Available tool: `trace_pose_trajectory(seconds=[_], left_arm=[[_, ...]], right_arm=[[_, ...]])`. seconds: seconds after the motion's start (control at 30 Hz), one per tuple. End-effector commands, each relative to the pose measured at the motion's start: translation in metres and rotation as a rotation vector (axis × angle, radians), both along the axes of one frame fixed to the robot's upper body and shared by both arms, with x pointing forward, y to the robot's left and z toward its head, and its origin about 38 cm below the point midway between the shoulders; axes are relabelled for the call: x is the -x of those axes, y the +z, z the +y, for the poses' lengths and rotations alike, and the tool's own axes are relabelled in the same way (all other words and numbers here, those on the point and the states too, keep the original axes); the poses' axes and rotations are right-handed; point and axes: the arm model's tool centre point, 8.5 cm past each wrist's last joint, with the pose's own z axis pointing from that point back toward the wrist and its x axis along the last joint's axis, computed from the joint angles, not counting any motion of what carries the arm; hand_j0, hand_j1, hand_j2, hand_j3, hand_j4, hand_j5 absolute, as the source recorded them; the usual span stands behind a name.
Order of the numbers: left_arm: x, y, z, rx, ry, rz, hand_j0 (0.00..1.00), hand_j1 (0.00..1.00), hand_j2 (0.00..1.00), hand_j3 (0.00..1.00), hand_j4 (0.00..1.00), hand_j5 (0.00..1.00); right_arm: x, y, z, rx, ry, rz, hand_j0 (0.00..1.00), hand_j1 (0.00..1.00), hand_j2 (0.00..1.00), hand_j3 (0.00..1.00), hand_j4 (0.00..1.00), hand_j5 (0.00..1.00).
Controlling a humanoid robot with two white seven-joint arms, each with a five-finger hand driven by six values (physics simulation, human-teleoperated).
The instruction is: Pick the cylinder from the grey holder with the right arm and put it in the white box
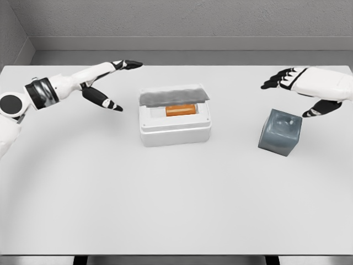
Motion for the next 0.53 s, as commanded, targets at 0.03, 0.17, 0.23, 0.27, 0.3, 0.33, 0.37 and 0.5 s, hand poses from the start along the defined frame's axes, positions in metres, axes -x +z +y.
trace_pose_trajectory(seconds=[0.03, 0.17, 0.23, 0.27, 0.3, 0.33, 0.37, 0.5], left_arm=[[0.001, 0.008, 0.027, 0.033, 0.052, 0.005, 1.00, 1.00, 1.00, 1.00, 1.00, 1.00], [0.008, 0.005, 0.052, 0.075, 0.100, 0.028, 1.00, 1.00, 1.00, 1.00, 1.00, 1.00], [0.011, 0.008, 0.067, 0.072, 0.124, 0.030, 1.00, 1.00, 1.00, 1.00, 1.00, 1.00], [0.014, 0.004, 0.072, 0.077, 0.134, 0.042, 1.00, 1.00, 1.00, 1.00, 1.00, 1.00], [0.017, 0.002, 0.078, 0.075, 0.142, 0.048, 1.00, 1.00, 1.00, 1.00, 1.00, 1.00], [0.019, 0.000, 0.082, 0.070, 0.148, 0.053, 1.00, 1.00, 1.00, 1.00, 1.00, 1.00], [0.021, -0.001, 0.084, 0.066, 0.150, 0.056, 1.00, 1.00, 1.00, 1.00, 1.00, 1.00], [0.022, 0.001, 0.089, 0.058, 0.157, 0.054, 1.00, 1.00, 1.00, 1.00, 1.00, 1.00]], right_arm=[[0.000, -0.002, 0.001, -0.004, 0.001, 0.009, 1.00, 1.00, 1.00, 1.00, 1.00, 1.00], [0.001, 0.000, 0.000, -0.002, 0.002, 0.005, 1.00, 1.00, 1.00, 1.00, 1.00, 1.00], [0.002, -0.001, 0.001, 0.000, 0.004, 0.005, 1.00, 1.00, 1.00, 1.00, 1.00, 1.00], [0.000, -0.001, 0.003, -0.002, 0.008, 0.005, 1.00, 1.00, 1.00, 1.00, 1.00, 1.00], [0.000, -0.001, 0.003, -0.003, 0.007, 0.004, 1.00, 1.00, 1.00, 1.00, 1.00, 1.00], [0.000, -0.001, 0.004, -0.005, 0.010, 0.004, 1.00, 1.00, 1.00, 1.00, 1.00, 1.00], [0.000, -0.001, 0.005, -0.006, 0.011, 0.004, 1.00, 1.00, 1.00, 1.00, 1.00, 1.00], [0.000, 0.001, 0.001, 0.002, 0.002, 0.002, 1.00, 1.00, 1.00, 1.00, 1.00, 1.00]])
